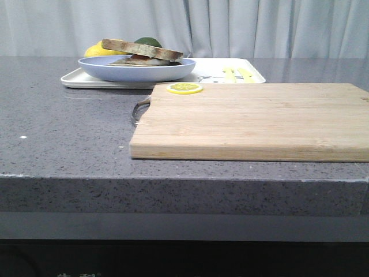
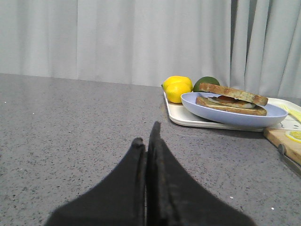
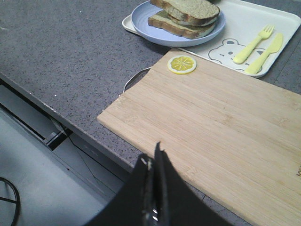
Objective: Place bread and move sandwich to tray
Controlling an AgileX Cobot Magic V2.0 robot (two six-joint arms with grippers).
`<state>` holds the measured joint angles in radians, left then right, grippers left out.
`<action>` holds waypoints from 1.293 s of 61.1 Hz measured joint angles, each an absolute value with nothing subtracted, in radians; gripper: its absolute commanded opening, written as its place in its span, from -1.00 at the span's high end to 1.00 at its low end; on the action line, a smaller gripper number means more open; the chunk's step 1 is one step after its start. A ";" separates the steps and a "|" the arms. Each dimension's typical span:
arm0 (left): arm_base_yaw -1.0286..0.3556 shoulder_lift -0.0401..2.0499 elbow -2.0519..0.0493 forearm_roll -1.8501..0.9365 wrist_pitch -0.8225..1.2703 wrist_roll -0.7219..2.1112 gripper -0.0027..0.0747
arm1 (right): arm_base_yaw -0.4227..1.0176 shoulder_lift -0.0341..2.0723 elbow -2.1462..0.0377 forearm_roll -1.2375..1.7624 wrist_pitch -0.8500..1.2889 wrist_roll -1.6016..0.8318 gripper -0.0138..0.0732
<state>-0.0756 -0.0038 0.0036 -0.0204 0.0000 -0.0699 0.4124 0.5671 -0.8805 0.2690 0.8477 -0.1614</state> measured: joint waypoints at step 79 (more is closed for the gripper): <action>-0.076 -0.004 0.004 -0.020 0.000 -0.070 0.98 | 0.004 0.071 -0.112 0.242 0.141 -0.163 0.84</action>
<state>-0.0756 -0.0038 0.0036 -0.0204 0.0000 -0.0699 0.0040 0.0711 -0.1116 0.2422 0.1409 -0.1632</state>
